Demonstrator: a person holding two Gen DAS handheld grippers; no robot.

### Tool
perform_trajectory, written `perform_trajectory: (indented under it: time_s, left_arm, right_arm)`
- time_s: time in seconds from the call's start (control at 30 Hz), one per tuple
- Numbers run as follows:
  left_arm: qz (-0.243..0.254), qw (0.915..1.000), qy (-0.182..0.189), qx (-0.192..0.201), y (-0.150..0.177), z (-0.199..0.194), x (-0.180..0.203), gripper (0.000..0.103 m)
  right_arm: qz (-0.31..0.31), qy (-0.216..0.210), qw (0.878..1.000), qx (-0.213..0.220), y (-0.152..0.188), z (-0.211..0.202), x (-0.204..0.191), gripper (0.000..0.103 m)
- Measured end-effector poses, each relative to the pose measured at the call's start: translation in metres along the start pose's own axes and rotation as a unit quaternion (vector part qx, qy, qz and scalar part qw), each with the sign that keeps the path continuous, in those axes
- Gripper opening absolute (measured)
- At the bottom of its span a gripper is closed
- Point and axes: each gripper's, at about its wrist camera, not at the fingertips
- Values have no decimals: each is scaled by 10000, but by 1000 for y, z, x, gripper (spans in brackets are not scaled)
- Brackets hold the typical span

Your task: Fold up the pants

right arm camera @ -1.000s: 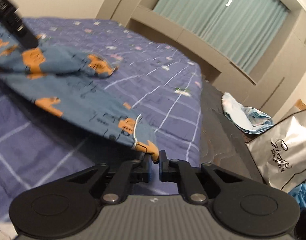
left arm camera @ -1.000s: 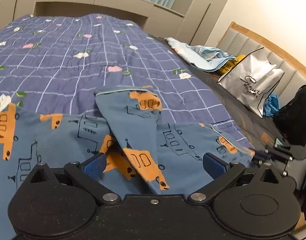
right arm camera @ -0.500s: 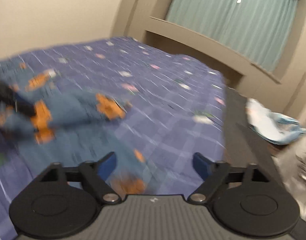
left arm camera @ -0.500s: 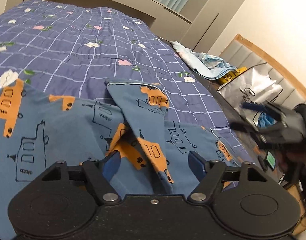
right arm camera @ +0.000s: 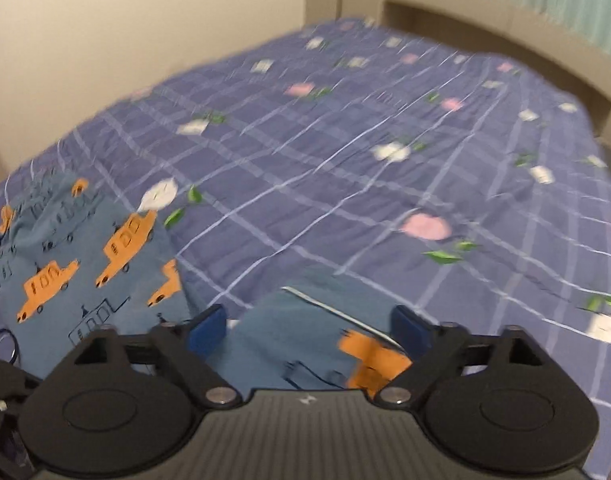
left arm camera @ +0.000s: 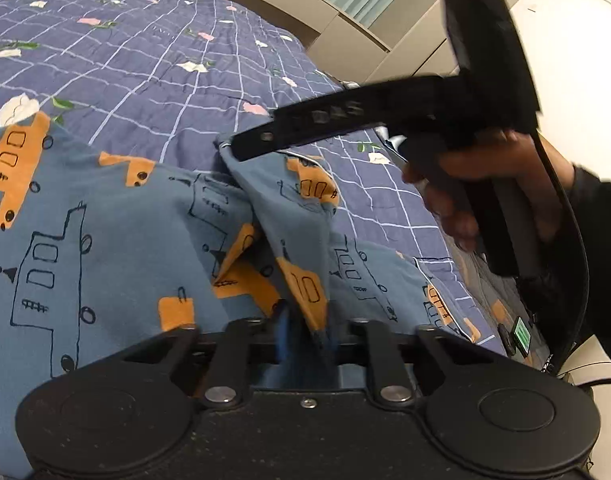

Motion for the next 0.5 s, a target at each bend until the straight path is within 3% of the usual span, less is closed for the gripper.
perform_trajectory:
  time_s: [0.13, 0.23, 0.27, 0.3, 0.4, 0.47, 0.5]
  left_arm:
    - [-80, 10000, 17, 6, 1, 2, -4, 9]
    - [-81, 10000, 12, 12, 1, 2, -3, 4]
    - [-76, 10000, 0, 10, 0, 2, -2, 4]
    - [-68, 10000, -16, 14, 1, 2, -2, 3]
    - [-10, 10000, -74, 62, 0, 0, 0, 0]
    - [75, 9999, -118, 92, -2, -2, 4, 0]
    - [149, 9997, -135, 121, -3, -3, 7, 0]
  right_arm:
    - [-224, -36, 9989, -402, -11, 22, -18, 77]
    - [-506, 229, 9959, -709, -12, 38, -33, 75]
    - [-568, 341, 9946, -796, -10, 42, -36, 68]
    - [-590, 470, 9936, -846, -8, 45, -38, 51]
    - [-418, 576, 9943, -800, -1, 43, -32, 20]
    - [-296, 570, 9961, -613, 5, 34, -26, 4]
    - [-262, 608, 9967, -470, 8, 26, -25, 4]
Point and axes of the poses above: each gripper's, at about its wrist camera, not at the fingertips, and z roughly the way its jaws point, x to its right, y to its underside, and after that the axes turned 11 degrees about -y, right-handed
